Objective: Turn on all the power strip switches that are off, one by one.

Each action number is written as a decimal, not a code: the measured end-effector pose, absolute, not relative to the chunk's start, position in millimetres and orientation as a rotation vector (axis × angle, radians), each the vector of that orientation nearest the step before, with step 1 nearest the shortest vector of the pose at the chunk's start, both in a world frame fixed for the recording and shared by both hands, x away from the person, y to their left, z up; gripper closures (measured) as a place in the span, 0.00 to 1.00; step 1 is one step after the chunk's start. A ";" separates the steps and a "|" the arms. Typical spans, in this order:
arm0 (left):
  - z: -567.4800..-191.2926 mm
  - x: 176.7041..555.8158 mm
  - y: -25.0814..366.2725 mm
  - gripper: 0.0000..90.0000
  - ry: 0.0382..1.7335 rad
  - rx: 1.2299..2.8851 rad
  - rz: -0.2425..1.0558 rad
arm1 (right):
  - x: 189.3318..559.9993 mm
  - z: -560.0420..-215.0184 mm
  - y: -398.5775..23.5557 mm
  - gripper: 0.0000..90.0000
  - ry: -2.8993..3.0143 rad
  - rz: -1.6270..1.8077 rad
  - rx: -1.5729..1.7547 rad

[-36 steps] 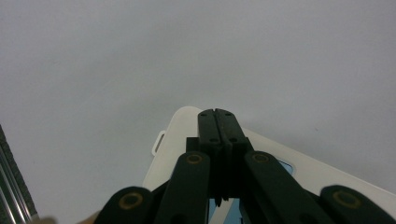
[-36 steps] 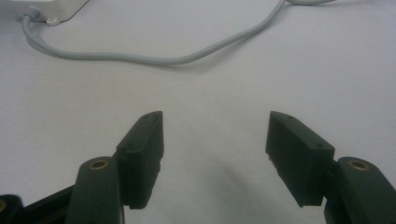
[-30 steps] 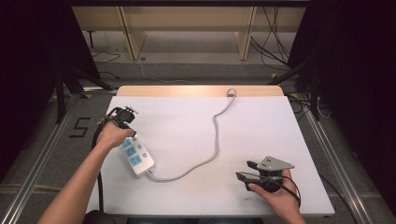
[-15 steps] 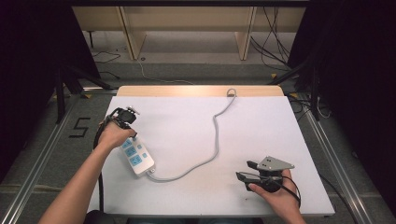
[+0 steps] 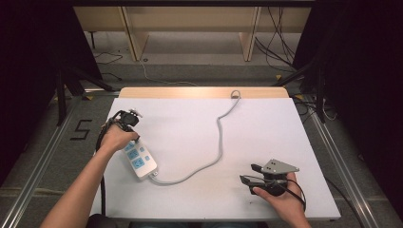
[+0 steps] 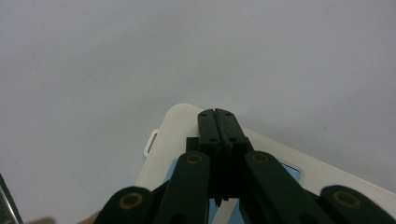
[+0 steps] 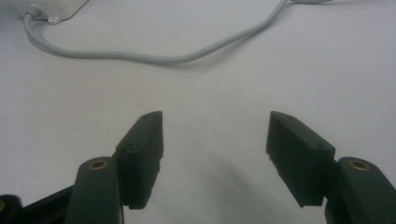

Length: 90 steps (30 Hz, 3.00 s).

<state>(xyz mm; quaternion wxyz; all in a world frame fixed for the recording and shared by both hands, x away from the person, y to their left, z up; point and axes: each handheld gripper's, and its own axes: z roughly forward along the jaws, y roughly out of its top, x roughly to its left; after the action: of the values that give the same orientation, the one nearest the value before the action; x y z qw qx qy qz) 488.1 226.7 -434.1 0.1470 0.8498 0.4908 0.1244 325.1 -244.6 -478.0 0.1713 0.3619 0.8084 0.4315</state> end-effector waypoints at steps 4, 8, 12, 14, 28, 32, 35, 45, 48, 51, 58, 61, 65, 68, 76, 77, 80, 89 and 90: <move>-434.5 488.3 226.3 1.00 1.413 2.440 0.358 | 325.0 -477.9 -244.5 0.42 2.295 1.226 1.028; -434.2 488.4 225.7 1.00 1.411 2.449 0.359 | 324.9 -477.9 -244.3 0.42 2.296 1.226 1.027; -434.5 488.6 225.9 1.00 1.417 2.443 0.356 | 324.9 -477.9 -244.1 0.42 2.297 1.226 1.026; -434.6 488.6 225.9 1.00 1.418 2.443 0.355 | 324.8 -477.9 -244.1 0.42 2.298 1.226 1.026; -435.4 488.1 225.3 1.00 1.436 2.445 0.345 | 324.5 -477.5 -243.9 0.42 2.299 1.224 1.019; -435.5 488.6 225.0 1.00 1.439 2.448 0.343 | 324.5 -477.5 -243.8 0.42 2.300 1.224 1.019; -435.7 488.8 225.4 1.00 1.446 2.442 0.337 | 324.5 -477.5 -243.8 0.42 2.301 1.224 1.018; -436.0 489.7 224.8 1.00 1.462 2.440 0.332 | 324.0 -477.1 -243.7 0.42 2.301 1.224 1.019; -436.0 490.0 224.7 1.00 1.466 2.439 0.329 | 324.0 -477.3 -243.5 0.42 2.301 1.223 1.019; -435.9 490.3 224.6 1.00 1.467 2.441 0.326 | 324.1 -477.2 -243.5 0.42 2.302 1.222 1.020; -435.5 491.3 224.4 1.00 1.469 2.451 0.320 | 324.2 -477.3 -243.4 0.42 2.303 1.222 1.019; -435.6 491.4 224.3 1.00 1.469 2.453 0.321 | 324.2 -477.4 -243.4 0.42 2.303 1.222 1.019; -436.0 491.0 222.3 1.00 1.467 2.456 0.337 | 324.2 -477.4 -243.4 0.42 2.303 1.222 1.019; -435.9 491.2 222.0 1.00 1.468 2.463 0.336 | 324.1 -477.4 -243.2 0.42 2.304 1.222 1.019; -435.9 491.1 220.7 1.00 1.465 2.475 0.344 | 324.2 -477.5 -243.2 0.42 2.304 1.222 1.017; -436.0 491.2 220.5 1.00 1.466 2.476 0.345 | 324.1 -477.5 -243.1 0.42 2.305 1.223 1.017; -435.9 491.3 221.1 1.00 1.467 2.475 0.340 | 324.1 -477.5 -243.1 0.42 2.305 1.222 1.016; -436.3 492.2 221.7 1.00 1.475 2.466 0.329 | 324.1 -477.6 -242.7 0.42 2.305 1.223 1.015; -436.6 492.2 221.5 1.00 1.474 2.469 0.331 | 324.1 -477.6 -242.7 0.42 2.305 1.223 1.012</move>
<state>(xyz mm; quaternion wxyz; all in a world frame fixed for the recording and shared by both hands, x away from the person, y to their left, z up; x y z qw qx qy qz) 492.2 221.5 -436.6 0.1234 0.8465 0.5053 0.1136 324.1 -242.7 -477.6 0.1704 0.3564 0.8114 0.4307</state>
